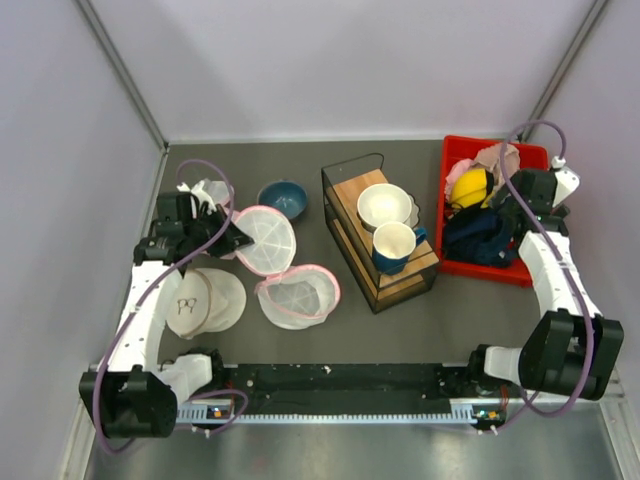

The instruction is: Unzip the laundry bag and remove the bra

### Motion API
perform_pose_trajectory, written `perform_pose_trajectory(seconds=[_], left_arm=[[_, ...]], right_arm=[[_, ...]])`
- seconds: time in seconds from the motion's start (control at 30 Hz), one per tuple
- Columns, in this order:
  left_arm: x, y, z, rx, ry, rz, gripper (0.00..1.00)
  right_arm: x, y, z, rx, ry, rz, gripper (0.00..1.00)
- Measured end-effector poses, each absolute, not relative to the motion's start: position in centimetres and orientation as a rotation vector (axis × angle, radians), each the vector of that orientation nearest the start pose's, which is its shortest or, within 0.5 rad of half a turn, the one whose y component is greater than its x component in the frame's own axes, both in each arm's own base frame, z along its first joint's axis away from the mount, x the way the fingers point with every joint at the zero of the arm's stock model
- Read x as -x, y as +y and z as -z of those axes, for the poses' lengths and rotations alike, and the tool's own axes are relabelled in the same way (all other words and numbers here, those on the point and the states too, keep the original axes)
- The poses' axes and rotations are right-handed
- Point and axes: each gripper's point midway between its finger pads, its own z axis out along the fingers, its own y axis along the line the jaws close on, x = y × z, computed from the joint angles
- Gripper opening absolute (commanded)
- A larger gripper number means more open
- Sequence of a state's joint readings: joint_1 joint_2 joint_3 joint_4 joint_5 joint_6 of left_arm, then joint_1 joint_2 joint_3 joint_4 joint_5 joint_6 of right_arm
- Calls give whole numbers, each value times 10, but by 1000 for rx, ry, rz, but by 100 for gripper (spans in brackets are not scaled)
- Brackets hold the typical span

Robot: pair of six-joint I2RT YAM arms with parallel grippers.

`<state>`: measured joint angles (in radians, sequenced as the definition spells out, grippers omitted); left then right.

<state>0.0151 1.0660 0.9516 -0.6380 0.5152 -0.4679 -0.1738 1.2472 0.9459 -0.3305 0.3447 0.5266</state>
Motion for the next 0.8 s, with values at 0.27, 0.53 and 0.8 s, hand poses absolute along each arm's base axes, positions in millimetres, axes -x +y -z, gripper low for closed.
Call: perform_pose_trajectory(seconds=[0.27,0.53,0.8], left_arm=[[-279,-83,-211,301,2319,697,0],[-273,-54,-231,361,2259,493,44],[-267,-40,-247,408,2218,404,87]], right_arm=[[-362,-102,-233,-828,1955,178,99],[-338,-96,-284,-766,1915,165,99],[-310,-87,-315,-696,1885,145,99]])
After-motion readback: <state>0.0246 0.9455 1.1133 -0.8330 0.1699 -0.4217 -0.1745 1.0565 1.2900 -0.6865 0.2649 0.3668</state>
